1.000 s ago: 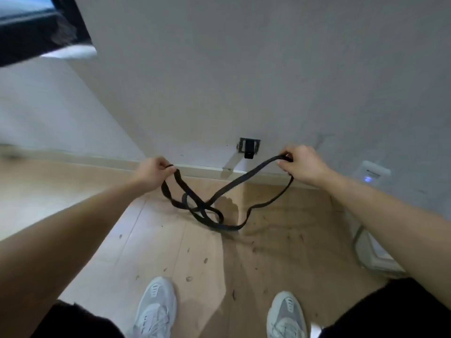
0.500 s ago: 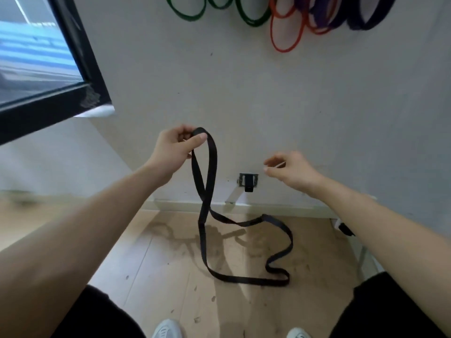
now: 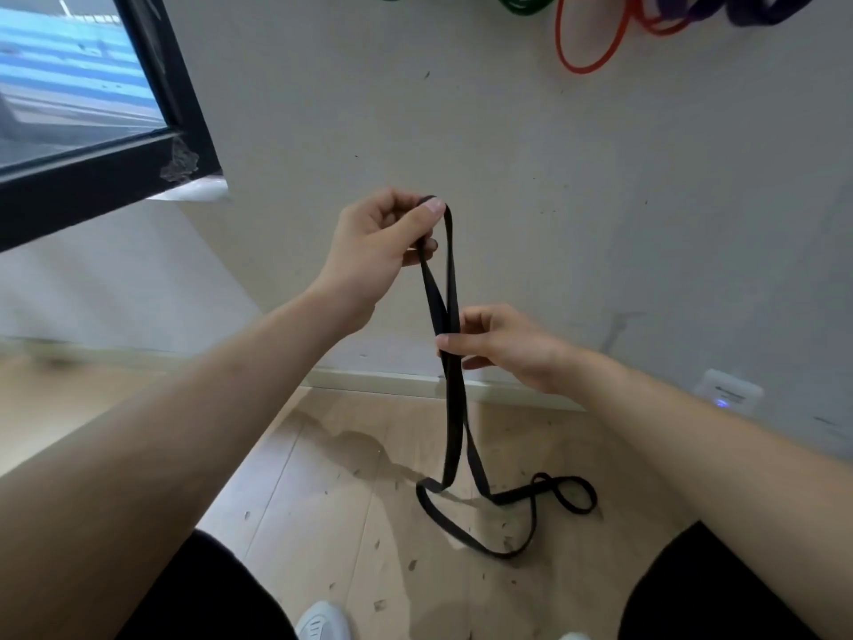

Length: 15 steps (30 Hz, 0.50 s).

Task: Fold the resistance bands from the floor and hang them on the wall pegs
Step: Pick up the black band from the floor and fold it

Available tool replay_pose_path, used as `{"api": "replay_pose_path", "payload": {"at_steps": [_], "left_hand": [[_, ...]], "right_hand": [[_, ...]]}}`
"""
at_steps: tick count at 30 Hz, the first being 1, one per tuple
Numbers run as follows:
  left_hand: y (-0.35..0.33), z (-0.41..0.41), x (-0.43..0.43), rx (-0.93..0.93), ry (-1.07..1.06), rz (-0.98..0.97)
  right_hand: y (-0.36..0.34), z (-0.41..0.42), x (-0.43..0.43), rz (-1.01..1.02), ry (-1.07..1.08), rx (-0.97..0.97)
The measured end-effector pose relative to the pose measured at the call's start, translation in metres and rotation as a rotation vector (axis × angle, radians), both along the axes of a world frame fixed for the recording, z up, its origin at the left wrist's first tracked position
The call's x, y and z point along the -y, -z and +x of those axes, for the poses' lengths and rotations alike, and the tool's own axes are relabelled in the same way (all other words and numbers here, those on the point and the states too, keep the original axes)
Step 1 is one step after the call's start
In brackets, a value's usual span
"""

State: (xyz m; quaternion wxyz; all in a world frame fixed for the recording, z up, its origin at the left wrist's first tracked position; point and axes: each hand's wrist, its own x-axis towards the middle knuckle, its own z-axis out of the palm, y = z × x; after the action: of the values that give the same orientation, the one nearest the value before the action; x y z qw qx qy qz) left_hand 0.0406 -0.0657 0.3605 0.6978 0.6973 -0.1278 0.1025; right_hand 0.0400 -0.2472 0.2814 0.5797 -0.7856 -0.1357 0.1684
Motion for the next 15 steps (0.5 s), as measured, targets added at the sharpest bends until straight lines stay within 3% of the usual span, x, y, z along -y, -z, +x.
{"api": "replay_pose_path", "payload": {"at_steps": [9, 15], "left_hand": [[0.007, 0.008, -0.031, -0.072, -0.131, -0.079], [0.014, 0.020, -0.049, -0.253, -0.204, -0.362]], "right_hand": [[0.003, 0.005, -0.012, 0.011, 0.003, 0.015], [-0.007, 0.008, -0.003, 0.008, 0.064, 0.084]]}}
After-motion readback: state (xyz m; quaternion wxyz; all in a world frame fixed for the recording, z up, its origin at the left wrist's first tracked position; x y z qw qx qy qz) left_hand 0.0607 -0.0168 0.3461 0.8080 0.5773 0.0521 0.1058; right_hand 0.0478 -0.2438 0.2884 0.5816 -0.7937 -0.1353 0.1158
